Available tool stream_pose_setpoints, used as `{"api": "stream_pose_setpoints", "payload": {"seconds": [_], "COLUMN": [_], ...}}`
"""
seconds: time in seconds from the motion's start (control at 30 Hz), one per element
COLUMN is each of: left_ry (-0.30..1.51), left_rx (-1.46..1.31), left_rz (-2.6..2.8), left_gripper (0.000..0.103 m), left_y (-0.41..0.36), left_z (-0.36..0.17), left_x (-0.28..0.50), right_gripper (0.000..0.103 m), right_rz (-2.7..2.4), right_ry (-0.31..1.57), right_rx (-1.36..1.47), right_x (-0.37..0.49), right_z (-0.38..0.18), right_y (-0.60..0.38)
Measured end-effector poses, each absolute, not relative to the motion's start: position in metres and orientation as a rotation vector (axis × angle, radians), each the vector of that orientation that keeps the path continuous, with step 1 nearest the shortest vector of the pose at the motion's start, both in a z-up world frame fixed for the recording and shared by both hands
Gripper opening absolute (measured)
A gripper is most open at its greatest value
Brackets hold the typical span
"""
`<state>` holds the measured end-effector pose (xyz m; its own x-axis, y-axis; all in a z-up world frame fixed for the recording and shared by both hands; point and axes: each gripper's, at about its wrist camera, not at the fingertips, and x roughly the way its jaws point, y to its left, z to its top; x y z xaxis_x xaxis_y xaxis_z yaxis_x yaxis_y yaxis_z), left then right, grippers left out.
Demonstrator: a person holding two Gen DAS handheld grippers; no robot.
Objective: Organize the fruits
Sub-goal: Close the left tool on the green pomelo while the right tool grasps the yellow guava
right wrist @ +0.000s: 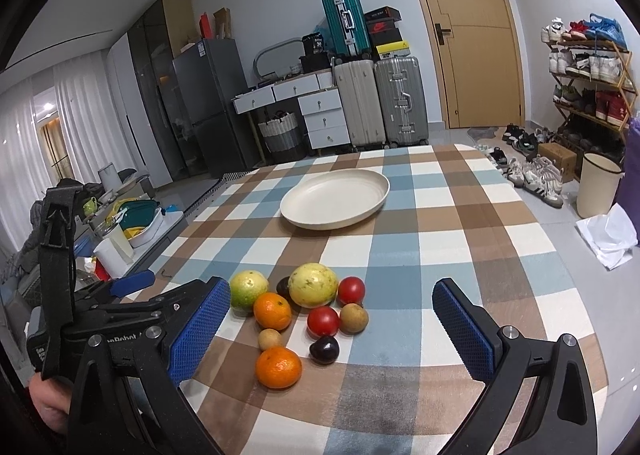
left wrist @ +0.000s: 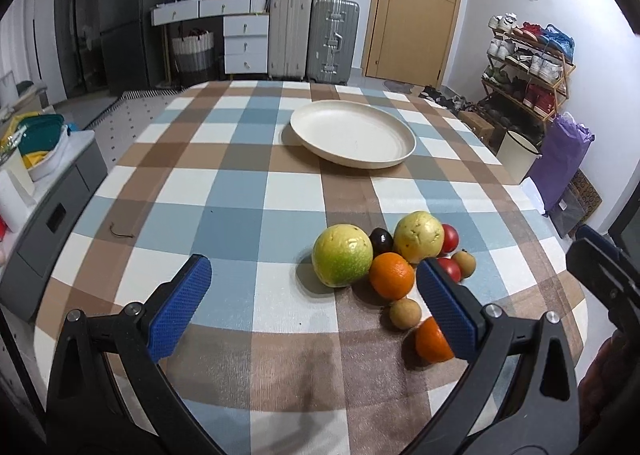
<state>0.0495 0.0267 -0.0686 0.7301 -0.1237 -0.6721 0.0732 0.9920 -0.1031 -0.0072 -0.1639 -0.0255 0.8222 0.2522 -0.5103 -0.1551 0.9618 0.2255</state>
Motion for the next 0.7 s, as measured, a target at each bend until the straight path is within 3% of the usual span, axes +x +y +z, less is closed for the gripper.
{"api": "stream_pose_setpoints", "payload": {"seconds": [0.47,0.7], "left_ry": [0.874,0.922], "left_rx": [-0.153,-0.19], "left_rz": [-0.181,-0.235], "left_gripper": [0.102,0.088], "left_y": [0.031,0.03], "left_z": [-0.099,-0.111], "left_x": [0.102,0.121], "right_gripper": [0.103,0.103], "right_rz": [0.237,0.243], "right_ry": [0.628,0.647], "right_rx": [0.225,0.248], "right_x": [0.022,0.034], "right_z": [-0.054,-0.063], "right_y": [-0.178,-0.182]}}
